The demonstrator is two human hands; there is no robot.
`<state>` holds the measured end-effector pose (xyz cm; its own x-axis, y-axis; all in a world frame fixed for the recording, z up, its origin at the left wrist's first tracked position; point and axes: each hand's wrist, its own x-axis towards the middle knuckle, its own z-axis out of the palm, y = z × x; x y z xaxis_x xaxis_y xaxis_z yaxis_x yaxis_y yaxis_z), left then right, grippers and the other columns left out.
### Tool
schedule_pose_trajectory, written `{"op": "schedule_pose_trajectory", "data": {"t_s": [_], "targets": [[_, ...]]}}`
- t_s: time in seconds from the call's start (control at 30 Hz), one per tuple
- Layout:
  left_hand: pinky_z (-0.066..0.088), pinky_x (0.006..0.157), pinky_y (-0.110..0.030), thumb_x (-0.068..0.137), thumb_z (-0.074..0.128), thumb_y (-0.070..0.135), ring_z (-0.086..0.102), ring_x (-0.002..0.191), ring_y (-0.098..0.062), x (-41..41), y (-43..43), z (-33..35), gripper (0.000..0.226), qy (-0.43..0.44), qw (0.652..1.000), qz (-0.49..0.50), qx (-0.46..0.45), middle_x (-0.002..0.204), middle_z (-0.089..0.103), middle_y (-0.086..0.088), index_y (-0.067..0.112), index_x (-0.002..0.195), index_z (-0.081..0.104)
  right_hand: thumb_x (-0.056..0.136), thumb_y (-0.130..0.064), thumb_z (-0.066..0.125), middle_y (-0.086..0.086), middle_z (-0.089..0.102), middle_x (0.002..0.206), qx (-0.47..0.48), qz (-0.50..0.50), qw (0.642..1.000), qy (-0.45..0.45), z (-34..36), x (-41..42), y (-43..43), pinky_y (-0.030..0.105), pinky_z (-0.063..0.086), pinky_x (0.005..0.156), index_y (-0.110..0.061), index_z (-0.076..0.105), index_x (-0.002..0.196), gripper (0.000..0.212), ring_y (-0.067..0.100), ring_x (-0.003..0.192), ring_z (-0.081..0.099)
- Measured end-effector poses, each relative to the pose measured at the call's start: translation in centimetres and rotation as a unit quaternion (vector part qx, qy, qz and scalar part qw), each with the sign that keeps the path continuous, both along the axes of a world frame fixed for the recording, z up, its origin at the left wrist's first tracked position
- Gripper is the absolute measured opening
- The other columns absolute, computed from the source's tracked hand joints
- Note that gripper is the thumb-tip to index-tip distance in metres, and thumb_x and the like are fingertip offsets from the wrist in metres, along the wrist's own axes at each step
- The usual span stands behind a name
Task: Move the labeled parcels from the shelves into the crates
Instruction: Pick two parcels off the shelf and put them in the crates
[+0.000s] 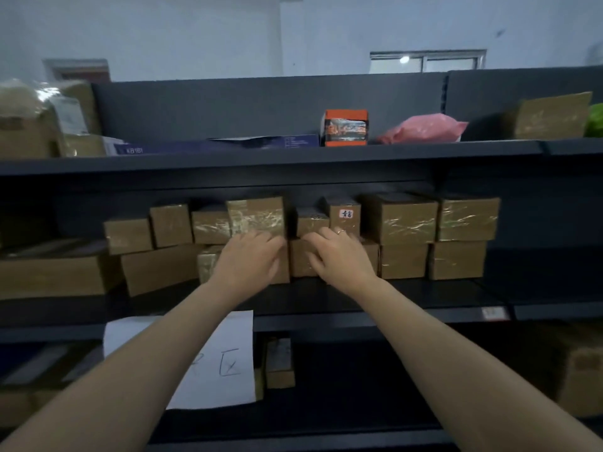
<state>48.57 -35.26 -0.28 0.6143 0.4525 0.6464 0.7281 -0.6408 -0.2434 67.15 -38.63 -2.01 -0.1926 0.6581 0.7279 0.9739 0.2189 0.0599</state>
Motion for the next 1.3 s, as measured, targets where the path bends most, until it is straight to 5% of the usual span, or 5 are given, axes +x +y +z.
{"op": "schedule_pose_trajectory", "data": {"t_s": [0.77, 0.9, 1.0, 1.1, 1.3], "targets": [[0.021, 0.11, -0.039, 0.089, 0.055, 0.029, 0.028, 0.133, -0.022, 33.4, 3.6, 0.8, 0.063, -0.001, 0.999, -0.023, -0.024, 0.143, 0.034, -0.001, 0.025, 0.145, 0.027, 0.094, -0.037, 0.05, 0.006, 0.05, 0.134, 0.015, -0.243, 0.969, 0.041, 2.5, 32.3, 0.6, 0.048, 0.026, 0.109, -0.021, 0.056, 0.128, 0.038, 0.028, 0.134, 0.035], [0.016, 0.113, -0.044, 0.091, 0.05, 0.037, 0.023, 0.138, -0.023, 36.4, 5.6, 1.6, 0.069, -0.021, 0.999, 0.002, -0.037, 0.149, 0.028, -0.003, 0.027, 0.149, 0.015, 0.096, -0.045, 0.046, 0.012, 0.04, 0.144, 0.048, -0.262, 0.943, 0.198, 4.1, 35.0, 2.5, 0.05, 0.029, 0.107, -0.018, 0.051, 0.134, 0.046, 0.034, 0.136, 0.03], [0.014, 0.112, -0.044, 0.094, 0.042, 0.047, 0.022, 0.14, -0.023, 38.9, 6.6, 2.2, 0.065, -0.032, 0.999, -0.005, -0.034, 0.151, 0.027, -0.003, 0.027, 0.15, 0.015, 0.095, -0.046, 0.051, 0.016, 0.036, 0.147, -0.008, -0.202, 0.881, 0.429, 4.8, 37.0, 3.7, 0.048, 0.04, 0.101, -0.013, 0.038, 0.144, 0.061, 0.037, 0.131, 0.038], [0.018, 0.11, -0.041, 0.094, 0.037, 0.051, 0.029, 0.137, -0.021, 41.3, 7.1, 2.2, 0.061, -0.018, 0.999, -0.026, -0.04, 0.149, 0.034, 0.0, 0.028, 0.148, 0.02, 0.087, -0.047, 0.063, 0.013, 0.053, 0.124, -0.095, -0.092, 0.733, 0.668, 4.8, 38.1, 3.8, 0.045, 0.045, 0.098, -0.014, 0.04, 0.137, 0.065, 0.033, 0.114, 0.052], [0.027, 0.103, -0.036, 0.093, 0.047, 0.044, 0.044, 0.124, -0.022, 41.7, 7.2, 0.1, 0.056, -0.063, 0.997, -0.044, -0.006, 0.139, 0.046, 0.002, 0.026, 0.144, 0.033, 0.071, -0.057, 0.073, 0.015, 0.049, 0.126, -0.203, -0.015, 0.612, 0.764, 3.7, 39.3, 3.9, 0.063, 0.046, 0.09, -0.025, 0.041, 0.134, 0.078, 0.04, 0.111, 0.05]]}}
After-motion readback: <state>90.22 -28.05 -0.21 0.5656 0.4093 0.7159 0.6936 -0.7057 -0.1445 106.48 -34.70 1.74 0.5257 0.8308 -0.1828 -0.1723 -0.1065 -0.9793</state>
